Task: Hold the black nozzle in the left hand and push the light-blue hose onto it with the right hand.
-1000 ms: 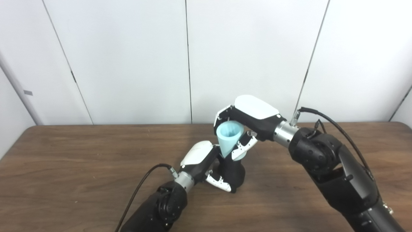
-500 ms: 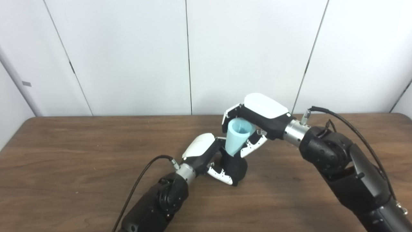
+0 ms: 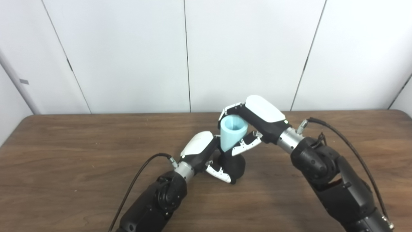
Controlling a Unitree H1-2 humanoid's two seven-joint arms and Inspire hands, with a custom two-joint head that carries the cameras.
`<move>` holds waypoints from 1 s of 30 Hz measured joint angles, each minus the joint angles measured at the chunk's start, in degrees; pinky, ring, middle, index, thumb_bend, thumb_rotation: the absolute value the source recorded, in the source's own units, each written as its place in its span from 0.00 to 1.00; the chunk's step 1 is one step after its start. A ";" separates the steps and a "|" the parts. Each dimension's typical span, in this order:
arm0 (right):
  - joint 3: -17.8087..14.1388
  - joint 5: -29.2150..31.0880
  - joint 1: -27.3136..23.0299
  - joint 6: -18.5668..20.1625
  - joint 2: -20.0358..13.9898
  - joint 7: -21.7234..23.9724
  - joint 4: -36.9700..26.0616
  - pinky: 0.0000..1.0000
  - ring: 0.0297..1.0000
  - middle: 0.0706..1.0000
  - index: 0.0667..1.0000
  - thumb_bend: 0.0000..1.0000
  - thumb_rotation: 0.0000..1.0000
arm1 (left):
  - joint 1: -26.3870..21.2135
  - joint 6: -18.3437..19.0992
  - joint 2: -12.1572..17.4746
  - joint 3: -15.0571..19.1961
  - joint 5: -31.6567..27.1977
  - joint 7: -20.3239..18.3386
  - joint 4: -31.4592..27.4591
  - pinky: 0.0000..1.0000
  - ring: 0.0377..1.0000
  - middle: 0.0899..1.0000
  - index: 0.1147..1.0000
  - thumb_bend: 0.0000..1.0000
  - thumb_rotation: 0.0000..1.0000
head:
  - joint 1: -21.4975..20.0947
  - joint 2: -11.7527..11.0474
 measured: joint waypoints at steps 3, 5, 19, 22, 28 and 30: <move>0.47 -0.52 -0.29 0.31 -0.18 0.14 -0.13 0.35 0.41 0.47 0.50 0.50 0.00 | -0.01 0.05 0.00 -0.03 0.12 0.00 -0.01 0.85 0.55 0.43 0.42 0.53 0.00 | -0.17 0.00; 0.50 -0.53 -0.57 0.94 -0.35 1.02 -0.52 0.33 0.42 0.50 0.52 0.49 0.00 | -0.03 0.06 -0.01 -0.06 0.22 0.00 -0.01 0.85 0.55 0.43 0.42 0.53 0.00 | -0.26 -0.09; -1.40 -6.03 -0.24 8.24 -1.22 5.77 -6.28 0.73 0.90 0.97 0.91 0.92 0.15 | -0.22 0.02 -0.35 -0.06 0.12 0.00 0.25 0.86 0.55 0.44 0.42 0.53 0.00 | -0.79 -0.53; -2.56 -6.18 0.14 7.93 -1.82 5.57 -7.98 0.84 0.99 1.00 0.98 0.95 0.20 | -0.22 0.01 -0.34 -0.03 0.08 0.00 0.29 0.86 0.55 0.44 0.42 0.53 0.00 | -0.97 -0.62; -5.83 -5.03 1.86 7.73 -3.72 5.65 -10.32 0.92 1.00 1.00 1.00 0.98 0.22 | -0.24 -0.24 -0.33 0.09 -0.16 0.00 0.51 0.86 0.55 0.43 0.42 0.53 0.00 | -1.32 -0.79; -6.60 -4.47 2.44 7.73 -3.98 5.73 -10.76 0.92 1.00 1.00 1.00 0.98 0.23 | -0.26 -0.27 -0.33 0.18 -0.17 0.00 0.64 0.85 0.55 0.43 0.42 0.53 0.00 | -1.32 -0.88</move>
